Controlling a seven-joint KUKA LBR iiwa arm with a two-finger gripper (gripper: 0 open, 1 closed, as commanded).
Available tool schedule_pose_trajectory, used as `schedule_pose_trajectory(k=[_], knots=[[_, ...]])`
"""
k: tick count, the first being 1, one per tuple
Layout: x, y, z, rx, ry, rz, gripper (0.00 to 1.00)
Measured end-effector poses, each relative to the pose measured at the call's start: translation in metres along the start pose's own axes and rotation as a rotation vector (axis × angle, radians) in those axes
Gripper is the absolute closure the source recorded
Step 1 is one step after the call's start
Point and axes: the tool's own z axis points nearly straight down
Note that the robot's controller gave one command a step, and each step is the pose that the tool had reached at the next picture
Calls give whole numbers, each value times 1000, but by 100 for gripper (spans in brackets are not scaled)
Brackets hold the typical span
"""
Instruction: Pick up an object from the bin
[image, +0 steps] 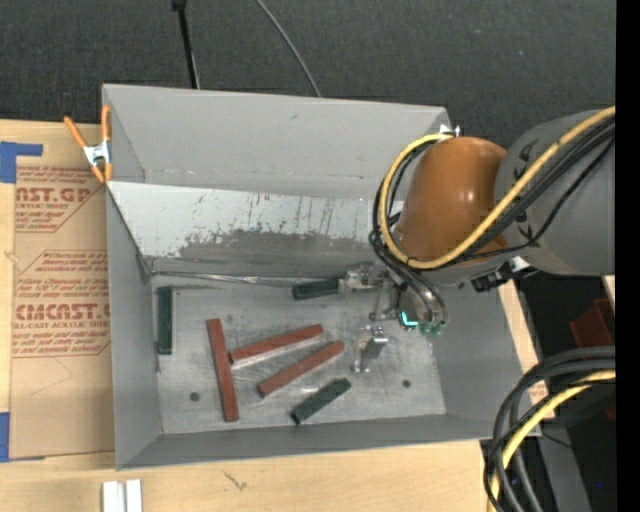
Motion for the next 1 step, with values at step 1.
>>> schedule_pose_trajectory(k=[1], knots=[[-2,0,-4,0,-7,0,0]])
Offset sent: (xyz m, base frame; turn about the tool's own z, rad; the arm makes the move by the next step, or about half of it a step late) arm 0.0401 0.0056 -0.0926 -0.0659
